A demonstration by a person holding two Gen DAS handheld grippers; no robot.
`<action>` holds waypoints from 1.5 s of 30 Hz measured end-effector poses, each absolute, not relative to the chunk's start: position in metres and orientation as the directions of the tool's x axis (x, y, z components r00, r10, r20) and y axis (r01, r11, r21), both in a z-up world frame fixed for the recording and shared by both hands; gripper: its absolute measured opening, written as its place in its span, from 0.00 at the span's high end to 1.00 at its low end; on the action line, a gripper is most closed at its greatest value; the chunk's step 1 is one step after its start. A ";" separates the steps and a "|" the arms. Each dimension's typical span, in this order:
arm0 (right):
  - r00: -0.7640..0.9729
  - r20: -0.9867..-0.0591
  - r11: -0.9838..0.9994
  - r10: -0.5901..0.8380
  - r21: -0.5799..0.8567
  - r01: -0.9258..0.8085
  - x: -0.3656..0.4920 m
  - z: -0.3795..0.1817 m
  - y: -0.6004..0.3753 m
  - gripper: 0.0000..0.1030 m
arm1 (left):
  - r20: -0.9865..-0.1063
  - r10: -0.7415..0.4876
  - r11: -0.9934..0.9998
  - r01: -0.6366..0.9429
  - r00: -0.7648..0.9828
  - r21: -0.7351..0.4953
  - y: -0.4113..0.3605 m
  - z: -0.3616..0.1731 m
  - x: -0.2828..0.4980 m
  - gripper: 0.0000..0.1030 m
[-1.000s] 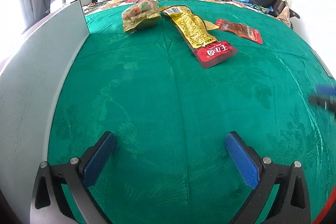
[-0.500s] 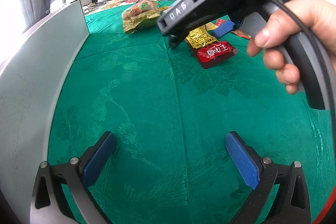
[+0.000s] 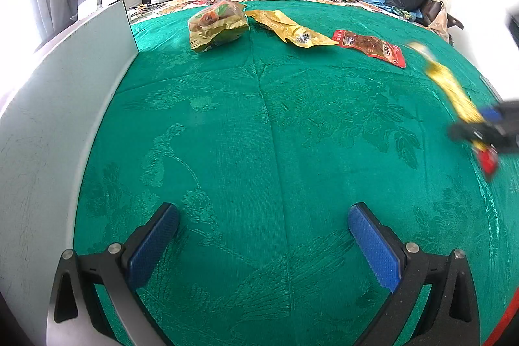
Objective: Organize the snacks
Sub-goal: 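Grasp the yellow-red Wang Xiaolu pack with the right tool, then grasp the clear longan bag with the red label with the left tool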
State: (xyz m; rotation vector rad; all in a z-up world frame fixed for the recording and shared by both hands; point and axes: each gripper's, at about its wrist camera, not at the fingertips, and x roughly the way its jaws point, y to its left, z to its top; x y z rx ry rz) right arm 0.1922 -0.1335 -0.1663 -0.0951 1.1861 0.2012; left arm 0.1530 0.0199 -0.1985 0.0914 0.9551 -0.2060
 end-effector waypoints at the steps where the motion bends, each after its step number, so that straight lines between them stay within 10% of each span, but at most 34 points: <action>1: 0.379 -0.922 0.981 0.082 0.008 -0.193 0.179 -0.166 -0.144 0.52 | -0.818 -0.134 0.977 0.215 0.560 -0.013 0.020 -0.198 0.153 0.00; 12: 0.602 -0.798 0.996 0.035 -0.019 -0.082 0.139 -0.192 -0.204 0.23 | -0.817 -0.134 0.977 0.215 0.560 -0.013 0.020 -0.199 0.153 0.00; 36: 0.602 -0.799 0.999 0.011 -0.018 -0.043 0.134 -0.192 -0.209 0.18 | -0.911 -0.101 0.995 0.043 0.399 -0.091 0.047 -0.154 0.438 0.03; 39: 0.602 -0.799 0.999 0.012 -0.018 -0.043 0.134 -0.192 -0.209 0.18 | -0.923 -0.099 0.995 0.033 0.371 -0.093 0.045 -0.176 0.445 0.29; 45: 0.602 -0.798 0.999 0.012 -0.016 -0.042 0.134 -0.192 -0.209 0.18 | -0.886 -0.164 0.986 0.091 0.434 -0.138 0.043 -0.170 0.394 0.36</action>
